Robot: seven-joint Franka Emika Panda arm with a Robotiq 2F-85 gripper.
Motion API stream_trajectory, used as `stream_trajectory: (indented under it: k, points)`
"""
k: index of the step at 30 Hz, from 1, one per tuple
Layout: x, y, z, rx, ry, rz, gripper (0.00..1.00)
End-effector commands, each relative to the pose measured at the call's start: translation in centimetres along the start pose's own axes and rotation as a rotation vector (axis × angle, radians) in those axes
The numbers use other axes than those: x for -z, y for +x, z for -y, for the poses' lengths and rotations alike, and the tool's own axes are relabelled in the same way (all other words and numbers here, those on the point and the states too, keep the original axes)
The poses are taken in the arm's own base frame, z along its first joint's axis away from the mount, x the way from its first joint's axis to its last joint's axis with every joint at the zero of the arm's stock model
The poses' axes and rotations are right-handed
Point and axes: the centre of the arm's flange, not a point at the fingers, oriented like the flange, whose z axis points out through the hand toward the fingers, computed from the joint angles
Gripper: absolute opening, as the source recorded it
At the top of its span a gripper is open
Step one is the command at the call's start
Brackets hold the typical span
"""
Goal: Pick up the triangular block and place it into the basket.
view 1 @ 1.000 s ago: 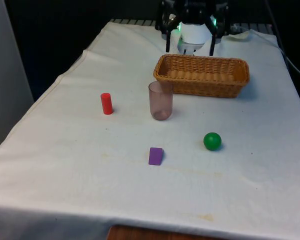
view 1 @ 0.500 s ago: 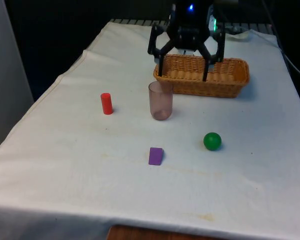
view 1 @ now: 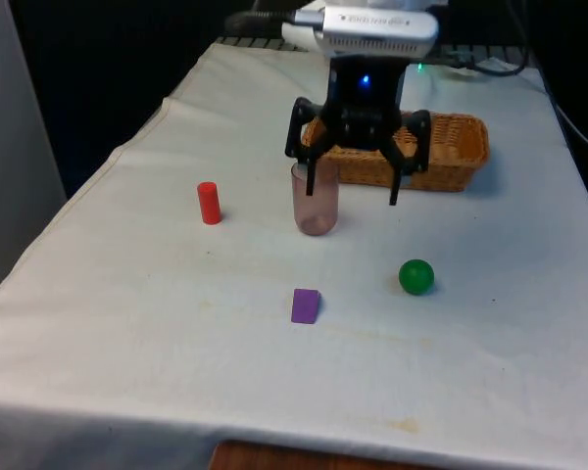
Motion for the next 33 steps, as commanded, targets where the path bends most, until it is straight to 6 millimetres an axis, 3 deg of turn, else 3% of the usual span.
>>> stream_trajectory:
  k: [1, 3, 18, 33]
  points:
    - [-0.7, 0.1, 0.0, 0.004, 0.014, 0.0, 1.0]
    - [-0.7, 0.0, 0.0, 0.003, 0.005, 0.004, 1.0]
    - [-6.2, 0.0, -1.7, 0.016, 0.006, -0.01, 1.0]
    - [-7.1, 0.4, -4.5, 0.025, -0.014, -0.018, 1.0]
